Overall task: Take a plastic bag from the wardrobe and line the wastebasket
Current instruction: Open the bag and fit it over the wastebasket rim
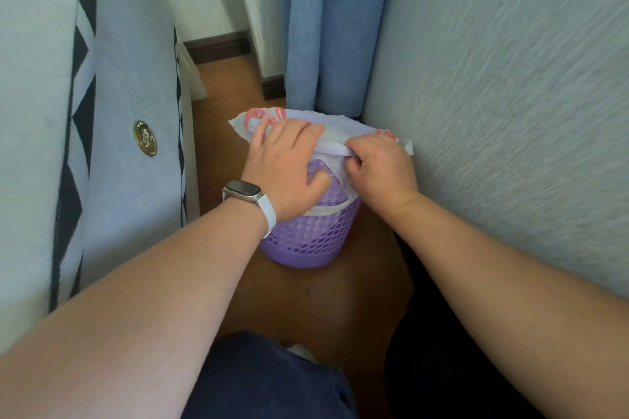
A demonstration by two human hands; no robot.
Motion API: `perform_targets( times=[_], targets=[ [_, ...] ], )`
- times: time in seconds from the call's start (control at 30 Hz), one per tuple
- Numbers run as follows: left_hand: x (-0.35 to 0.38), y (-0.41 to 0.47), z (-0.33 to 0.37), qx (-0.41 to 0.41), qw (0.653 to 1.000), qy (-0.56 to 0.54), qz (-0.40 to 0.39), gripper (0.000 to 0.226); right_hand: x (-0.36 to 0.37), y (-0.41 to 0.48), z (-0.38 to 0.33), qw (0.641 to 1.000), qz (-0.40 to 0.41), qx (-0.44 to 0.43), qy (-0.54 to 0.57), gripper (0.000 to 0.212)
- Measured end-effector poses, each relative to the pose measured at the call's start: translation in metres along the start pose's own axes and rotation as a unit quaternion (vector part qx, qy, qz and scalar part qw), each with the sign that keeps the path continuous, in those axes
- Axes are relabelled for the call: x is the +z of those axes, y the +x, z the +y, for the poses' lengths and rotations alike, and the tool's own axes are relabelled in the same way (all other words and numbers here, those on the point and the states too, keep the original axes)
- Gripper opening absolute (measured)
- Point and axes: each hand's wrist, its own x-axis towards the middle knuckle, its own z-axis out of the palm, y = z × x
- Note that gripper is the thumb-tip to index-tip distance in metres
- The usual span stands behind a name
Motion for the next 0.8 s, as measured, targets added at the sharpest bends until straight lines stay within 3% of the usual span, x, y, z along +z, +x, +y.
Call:
perform_targets(
  times=[0.13,0.33,0.57,0.8],
  targets=[
    [0.007,0.008,0.012,0.06,0.998,0.012,0.012,0.031,0.0,-0.001,-0.006,1.0,-0.004,-0.025,0.006,0.02],
    [0.01,0.007,0.0,0.0,1.0,-0.027,-0.005,0.012,-0.001,0.001,-0.009,0.998,0.009,-0.059,0.029,0.016],
    [0.006,-0.001,-0.011,-0.084,0.996,-0.035,0.007,0.024,-0.001,0.002,0.016,0.997,-0.02,0.0,0.072,0.026],
    [0.006,-0.001,-0.015,-0.115,0.992,-0.06,-0.015,0.027,0.008,0.0,0.016,0.997,-0.03,0.007,0.066,0.031]
  ],
)
